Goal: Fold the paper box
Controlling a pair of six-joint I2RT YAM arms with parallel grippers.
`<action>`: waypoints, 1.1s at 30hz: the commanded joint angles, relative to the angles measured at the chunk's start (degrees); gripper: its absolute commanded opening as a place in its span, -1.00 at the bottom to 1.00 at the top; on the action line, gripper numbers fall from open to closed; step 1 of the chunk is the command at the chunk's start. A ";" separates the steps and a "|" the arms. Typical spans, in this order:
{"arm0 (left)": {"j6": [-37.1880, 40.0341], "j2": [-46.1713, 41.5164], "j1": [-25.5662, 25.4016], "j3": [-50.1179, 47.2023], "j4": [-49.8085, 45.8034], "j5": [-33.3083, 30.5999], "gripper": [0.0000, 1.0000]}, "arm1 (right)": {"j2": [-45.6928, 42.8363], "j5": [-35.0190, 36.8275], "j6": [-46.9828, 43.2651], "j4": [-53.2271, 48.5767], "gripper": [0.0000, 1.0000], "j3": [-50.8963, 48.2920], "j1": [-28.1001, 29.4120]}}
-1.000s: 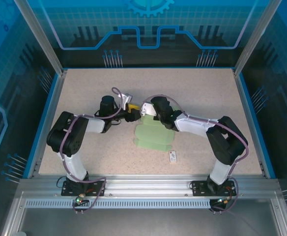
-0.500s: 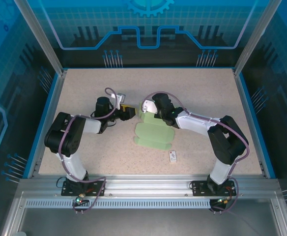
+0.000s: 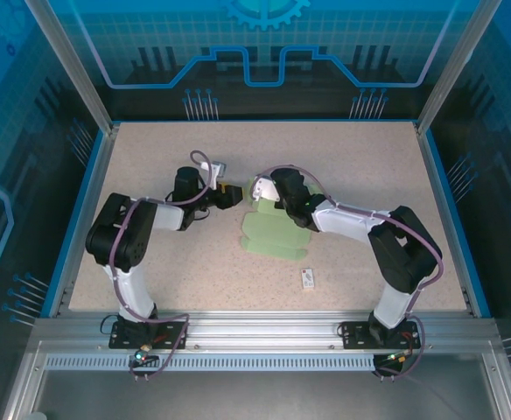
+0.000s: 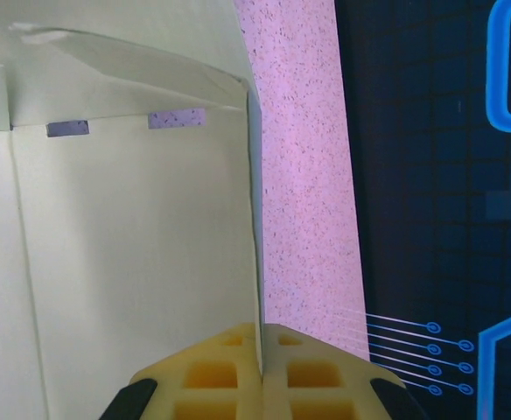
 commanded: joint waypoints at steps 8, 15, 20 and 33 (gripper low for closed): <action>0.78 2.47 -0.16 2.21 -0.47 4.46 0.15 | 2.99 7.41 -4.50 12.20 -1.00 -4.19 3.11; 3.39 2.99 -1.87 2.79 -0.77 7.02 0.15 | 2.34 7.58 -4.54 12.91 -1.00 -5.46 3.28; 3.88 3.51 -2.61 3.59 -1.06 8.58 0.14 | 1.57 6.89 -4.04 12.34 -1.00 -5.48 3.16; 4.09 4.57 -4.15 4.13 -0.04 9.12 0.21 | 0.60 5.35 -2.15 9.80 -1.00 -4.11 2.94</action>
